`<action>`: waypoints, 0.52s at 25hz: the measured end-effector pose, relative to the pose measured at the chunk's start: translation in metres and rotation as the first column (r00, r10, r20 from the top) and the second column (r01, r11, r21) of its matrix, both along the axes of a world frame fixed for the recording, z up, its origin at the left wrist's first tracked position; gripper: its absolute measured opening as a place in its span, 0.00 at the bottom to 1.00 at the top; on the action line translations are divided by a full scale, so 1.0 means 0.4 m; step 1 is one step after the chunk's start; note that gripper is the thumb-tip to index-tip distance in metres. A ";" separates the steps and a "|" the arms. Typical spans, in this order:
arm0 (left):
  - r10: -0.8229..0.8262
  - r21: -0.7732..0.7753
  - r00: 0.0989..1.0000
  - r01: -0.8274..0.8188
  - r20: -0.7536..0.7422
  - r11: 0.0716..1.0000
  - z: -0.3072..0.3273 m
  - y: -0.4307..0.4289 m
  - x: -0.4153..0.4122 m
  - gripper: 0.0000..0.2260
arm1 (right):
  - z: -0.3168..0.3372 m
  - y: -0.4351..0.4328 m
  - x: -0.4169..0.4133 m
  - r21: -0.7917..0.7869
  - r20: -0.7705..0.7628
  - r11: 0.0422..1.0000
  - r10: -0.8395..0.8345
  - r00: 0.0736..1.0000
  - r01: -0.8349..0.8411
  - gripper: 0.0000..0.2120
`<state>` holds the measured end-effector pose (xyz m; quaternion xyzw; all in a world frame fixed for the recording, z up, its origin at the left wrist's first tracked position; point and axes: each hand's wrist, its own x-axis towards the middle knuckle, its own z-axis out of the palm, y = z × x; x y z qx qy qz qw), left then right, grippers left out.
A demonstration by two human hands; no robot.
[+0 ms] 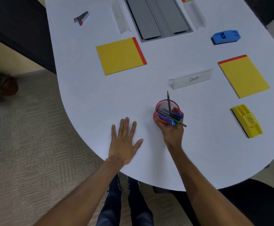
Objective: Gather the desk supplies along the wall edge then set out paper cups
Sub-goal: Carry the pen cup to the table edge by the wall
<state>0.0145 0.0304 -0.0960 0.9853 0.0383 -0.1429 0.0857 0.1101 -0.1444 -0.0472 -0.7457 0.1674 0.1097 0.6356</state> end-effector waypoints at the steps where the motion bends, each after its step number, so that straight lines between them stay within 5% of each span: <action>1: 0.014 -0.024 1.000 -0.014 0.008 1.000 0.018 0.013 -0.003 0.33 | 0.012 -0.002 -0.005 -0.051 -0.008 0.998 0.035 0.999 -0.036 0.25; 8: 0.194 -0.089 0.975 -0.184 0.113 0.979 0.228 0.162 -0.043 0.33 | 0.167 0.082 -0.052 -0.092 0.052 0.964 0.256 0.965 -0.250 0.29; 13: 0.260 -0.161 0.945 -0.230 0.197 0.960 0.369 0.307 -0.064 0.33 | 0.249 0.234 -0.086 0.026 0.187 0.938 0.336 0.923 -0.346 0.32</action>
